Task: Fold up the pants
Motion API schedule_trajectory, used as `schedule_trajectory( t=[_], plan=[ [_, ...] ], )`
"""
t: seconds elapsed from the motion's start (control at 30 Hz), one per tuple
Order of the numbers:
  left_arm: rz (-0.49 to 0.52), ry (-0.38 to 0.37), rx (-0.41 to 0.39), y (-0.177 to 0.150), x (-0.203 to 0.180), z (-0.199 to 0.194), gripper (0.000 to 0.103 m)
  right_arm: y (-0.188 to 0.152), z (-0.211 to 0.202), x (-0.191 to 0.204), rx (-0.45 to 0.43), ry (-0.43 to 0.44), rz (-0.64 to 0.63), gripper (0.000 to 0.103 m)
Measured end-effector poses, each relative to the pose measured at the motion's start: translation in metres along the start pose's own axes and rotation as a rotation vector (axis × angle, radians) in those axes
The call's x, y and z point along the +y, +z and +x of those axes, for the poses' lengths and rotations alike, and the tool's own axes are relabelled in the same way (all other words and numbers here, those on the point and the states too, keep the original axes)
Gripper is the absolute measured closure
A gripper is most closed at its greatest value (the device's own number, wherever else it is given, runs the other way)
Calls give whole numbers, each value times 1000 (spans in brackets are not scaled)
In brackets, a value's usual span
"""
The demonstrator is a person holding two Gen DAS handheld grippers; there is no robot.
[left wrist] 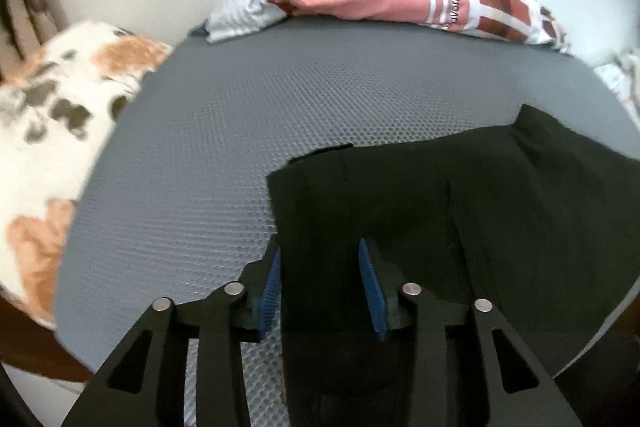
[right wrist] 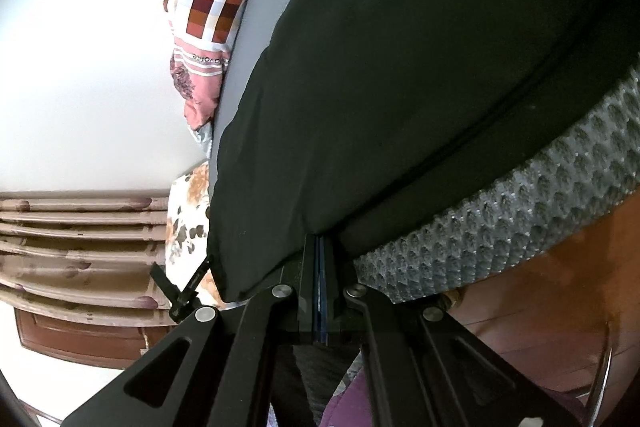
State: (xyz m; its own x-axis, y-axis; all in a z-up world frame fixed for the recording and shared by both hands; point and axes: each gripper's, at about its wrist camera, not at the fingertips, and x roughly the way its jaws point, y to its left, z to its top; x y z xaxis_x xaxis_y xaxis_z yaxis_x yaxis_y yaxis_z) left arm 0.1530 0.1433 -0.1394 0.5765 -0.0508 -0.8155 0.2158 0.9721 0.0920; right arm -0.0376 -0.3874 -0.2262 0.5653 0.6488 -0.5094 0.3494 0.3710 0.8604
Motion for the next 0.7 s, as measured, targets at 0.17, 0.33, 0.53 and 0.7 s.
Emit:
schedule_trajectory(
  t=[0.17, 0.33, 0.53, 0.7],
  plan=[
    [-7, 80, -135, -3, -11, -50, 22, -2, -4, 1, -11, 25, 1, 95],
    [36, -27, -166, -5, -47, -74, 15, 8, -23, -13, -80, 71, 99, 90],
    [132, -151, -107, -16, -105, -59, 15, 12, -22, -12, -99, 63, 142, 84],
    [163, -153, -50, -26, -132, -35, 15, 17, -17, -2, -96, 2, 102, 98]
  ],
)
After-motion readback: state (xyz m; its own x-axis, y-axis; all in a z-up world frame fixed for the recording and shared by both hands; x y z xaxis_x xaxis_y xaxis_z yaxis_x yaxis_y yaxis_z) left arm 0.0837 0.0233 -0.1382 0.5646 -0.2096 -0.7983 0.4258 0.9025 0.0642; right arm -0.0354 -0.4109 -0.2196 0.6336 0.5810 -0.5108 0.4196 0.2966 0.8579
